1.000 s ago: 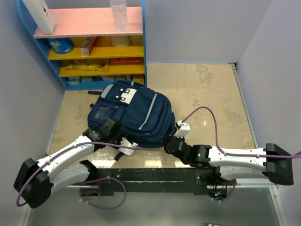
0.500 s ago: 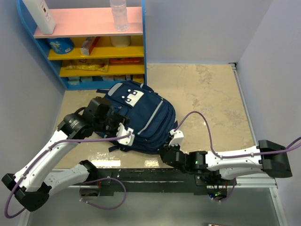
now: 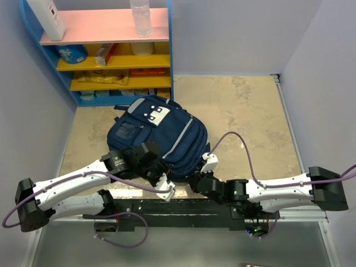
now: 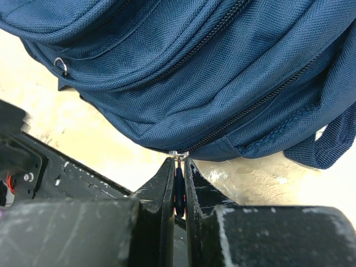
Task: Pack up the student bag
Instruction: Zip the student bag at the center of the board.
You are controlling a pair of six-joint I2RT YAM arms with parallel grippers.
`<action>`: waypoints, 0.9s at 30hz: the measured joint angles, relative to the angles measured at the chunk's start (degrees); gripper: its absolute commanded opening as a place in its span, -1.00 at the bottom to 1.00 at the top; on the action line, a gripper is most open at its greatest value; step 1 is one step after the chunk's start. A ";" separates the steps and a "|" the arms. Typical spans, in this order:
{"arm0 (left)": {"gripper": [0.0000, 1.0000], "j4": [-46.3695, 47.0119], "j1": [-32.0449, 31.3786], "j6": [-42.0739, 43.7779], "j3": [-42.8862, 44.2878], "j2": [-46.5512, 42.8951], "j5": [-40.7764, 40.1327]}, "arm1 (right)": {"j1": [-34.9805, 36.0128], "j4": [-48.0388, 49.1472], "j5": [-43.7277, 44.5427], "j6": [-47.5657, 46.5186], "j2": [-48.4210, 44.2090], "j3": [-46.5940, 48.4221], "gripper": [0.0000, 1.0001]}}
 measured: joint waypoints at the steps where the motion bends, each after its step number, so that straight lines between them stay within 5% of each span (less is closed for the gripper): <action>1: -0.07 1.84 -0.90 -0.68 -0.57 0.55 -0.24 | 0.00 0.13 -0.07 -0.04 0.20 0.00 -1.00; 23: -0.06 27.56 -6.67 -10.86 -10.69 9.05 -10.23 | 1.33 1.88 0.02 -0.55 0.31 -0.66 -1.00; 26: -0.43 29.44 -6.91 -11.50 -11.10 9.05 -10.73 | 1.55 2.01 0.04 -0.59 0.31 -0.66 -1.00; 27: -0.73 29.79 -6.93 -11.67 -11.26 9.05 -10.88 | 1.64 2.10 -0.02 -0.57 0.31 -0.66 -1.00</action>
